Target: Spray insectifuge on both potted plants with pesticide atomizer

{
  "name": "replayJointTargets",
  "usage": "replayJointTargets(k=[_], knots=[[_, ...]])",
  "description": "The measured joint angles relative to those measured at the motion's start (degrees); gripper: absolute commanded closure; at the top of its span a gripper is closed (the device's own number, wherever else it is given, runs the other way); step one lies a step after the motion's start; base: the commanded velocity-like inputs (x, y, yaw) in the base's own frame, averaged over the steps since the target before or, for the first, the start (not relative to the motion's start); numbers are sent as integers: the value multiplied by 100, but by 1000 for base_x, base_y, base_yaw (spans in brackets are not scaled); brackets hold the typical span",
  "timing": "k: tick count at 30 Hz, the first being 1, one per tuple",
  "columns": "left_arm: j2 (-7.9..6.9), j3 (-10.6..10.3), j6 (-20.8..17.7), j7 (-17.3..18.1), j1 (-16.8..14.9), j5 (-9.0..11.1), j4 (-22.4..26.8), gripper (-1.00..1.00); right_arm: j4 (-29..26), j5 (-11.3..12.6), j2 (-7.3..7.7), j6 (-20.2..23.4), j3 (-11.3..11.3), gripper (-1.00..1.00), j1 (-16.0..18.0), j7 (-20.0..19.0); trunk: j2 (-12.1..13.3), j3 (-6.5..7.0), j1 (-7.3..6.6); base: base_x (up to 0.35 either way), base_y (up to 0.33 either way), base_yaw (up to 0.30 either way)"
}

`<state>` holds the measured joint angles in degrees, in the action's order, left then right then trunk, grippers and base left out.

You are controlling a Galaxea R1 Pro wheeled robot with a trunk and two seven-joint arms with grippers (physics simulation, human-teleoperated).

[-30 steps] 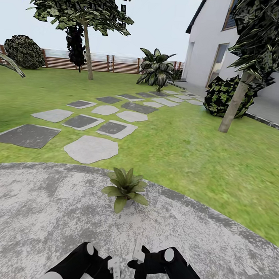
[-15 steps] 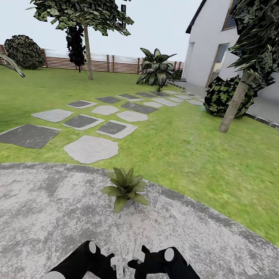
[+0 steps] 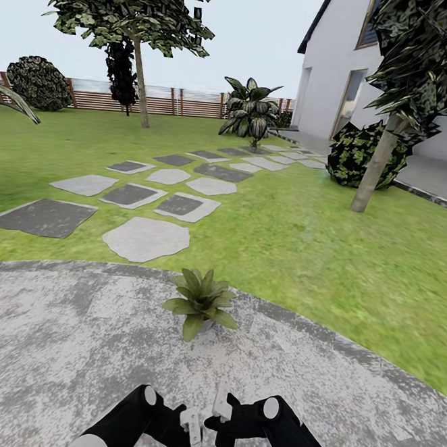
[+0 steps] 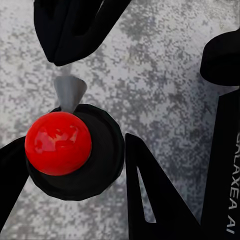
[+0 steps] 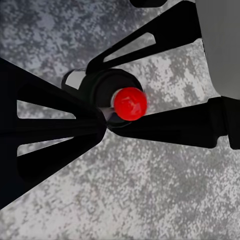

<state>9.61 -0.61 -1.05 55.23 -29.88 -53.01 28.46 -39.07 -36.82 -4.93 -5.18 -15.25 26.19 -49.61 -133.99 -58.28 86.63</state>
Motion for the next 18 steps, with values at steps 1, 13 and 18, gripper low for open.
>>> replayJointTargets(k=[1,13,18], knots=[[5,0,0,-2,0,0,0,100,0,0,1,0,0,100,1,0,0,0,0,0,0,0],[22,-1,15,4,0,344,-8,100,6,-3,1,0,0,100,1,0,0,0,0,0,0,0],[-88,-51,15,21,37,300,-17,100,0,-3,1,0,0,100,5,0,0,0,0,0,0,0]])
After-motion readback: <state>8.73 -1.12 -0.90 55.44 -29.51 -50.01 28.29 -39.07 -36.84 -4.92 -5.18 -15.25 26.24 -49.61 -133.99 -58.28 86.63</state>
